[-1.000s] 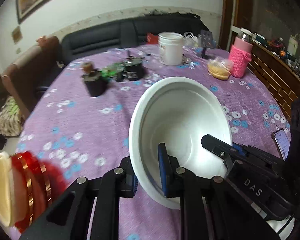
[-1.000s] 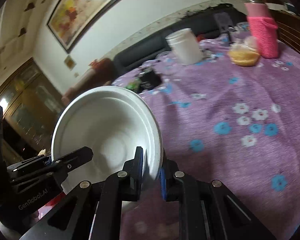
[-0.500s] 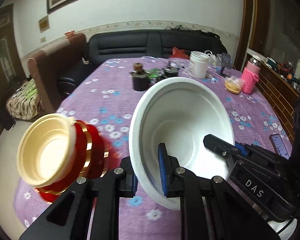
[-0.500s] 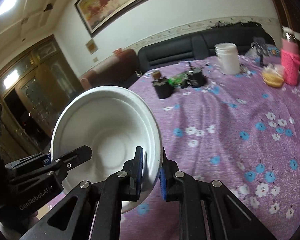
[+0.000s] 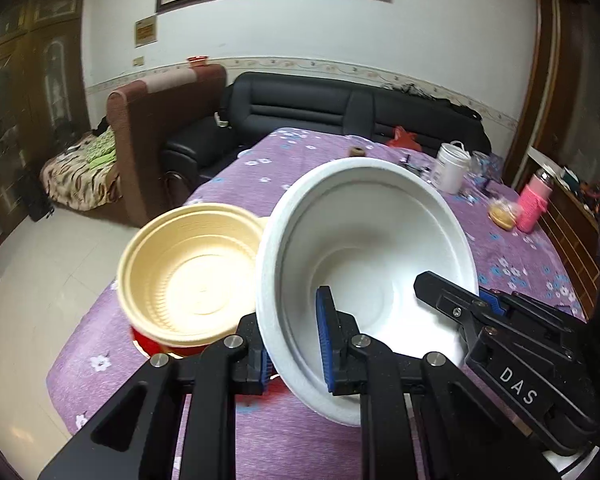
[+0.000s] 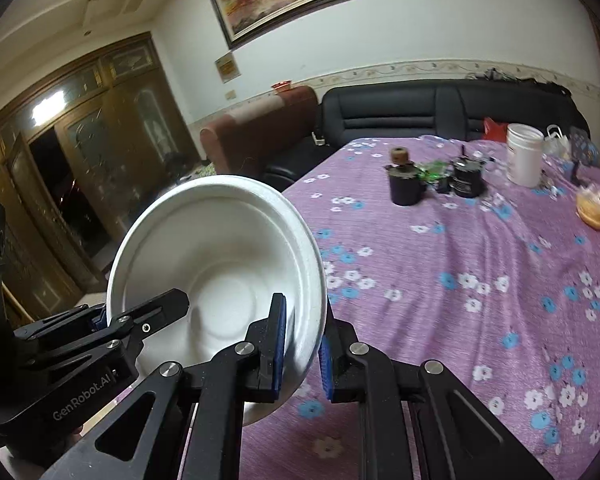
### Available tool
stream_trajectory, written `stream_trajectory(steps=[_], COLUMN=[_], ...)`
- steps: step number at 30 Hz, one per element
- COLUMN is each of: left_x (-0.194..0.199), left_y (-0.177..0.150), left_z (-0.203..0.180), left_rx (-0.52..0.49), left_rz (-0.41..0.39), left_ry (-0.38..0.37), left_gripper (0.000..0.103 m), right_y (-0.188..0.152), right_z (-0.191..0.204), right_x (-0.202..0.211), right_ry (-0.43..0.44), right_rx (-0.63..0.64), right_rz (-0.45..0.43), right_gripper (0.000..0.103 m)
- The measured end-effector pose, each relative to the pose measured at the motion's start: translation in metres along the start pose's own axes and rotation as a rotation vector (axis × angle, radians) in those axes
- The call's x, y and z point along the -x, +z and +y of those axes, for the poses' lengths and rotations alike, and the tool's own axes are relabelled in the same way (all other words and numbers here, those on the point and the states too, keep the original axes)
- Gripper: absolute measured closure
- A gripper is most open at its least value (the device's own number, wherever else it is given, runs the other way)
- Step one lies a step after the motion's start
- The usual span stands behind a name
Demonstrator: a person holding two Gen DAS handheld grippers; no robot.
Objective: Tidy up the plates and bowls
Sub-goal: 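Carry the white bowl with the right gripper onto the stack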
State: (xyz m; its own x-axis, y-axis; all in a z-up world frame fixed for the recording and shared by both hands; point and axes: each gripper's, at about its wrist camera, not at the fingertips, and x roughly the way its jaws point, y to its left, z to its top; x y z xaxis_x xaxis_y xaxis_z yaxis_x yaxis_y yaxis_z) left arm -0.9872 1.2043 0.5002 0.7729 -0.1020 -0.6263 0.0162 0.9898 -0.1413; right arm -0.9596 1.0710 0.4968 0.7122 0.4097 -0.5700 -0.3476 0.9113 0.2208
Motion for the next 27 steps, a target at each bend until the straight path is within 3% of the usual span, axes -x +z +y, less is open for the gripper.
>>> stream_trajectory(steps=[13,18,24,27], left_x=[-0.005,-0.017,-0.048,-0.058], left_y=[0.032,0.042,0.039,0.035], left_z=[0.069,0.086,0.108,0.116], left_rx=[0.063,0.066,0.075,0.079], left_rz=[-0.009,-0.008,0.057,0.08], left_ry=[0.051,0.116,0.167,0.189], left_gripper=[0.085,0.085,0.085,0.075], right_y=[0.044,0.055,0.049,0.043], right_z=[0.063,0.076,0.078,0.076], right_x=[-0.039,-0.071,-0.112,-0.125], right_ry=[0.028,0.045,0.036,0.022], right_rx=[0.08,0.067,0.054,0.057], right_rz=[0.022,0.078,0.158,0.178], right_gripper=[0.086,0.086,0.086,0.086])
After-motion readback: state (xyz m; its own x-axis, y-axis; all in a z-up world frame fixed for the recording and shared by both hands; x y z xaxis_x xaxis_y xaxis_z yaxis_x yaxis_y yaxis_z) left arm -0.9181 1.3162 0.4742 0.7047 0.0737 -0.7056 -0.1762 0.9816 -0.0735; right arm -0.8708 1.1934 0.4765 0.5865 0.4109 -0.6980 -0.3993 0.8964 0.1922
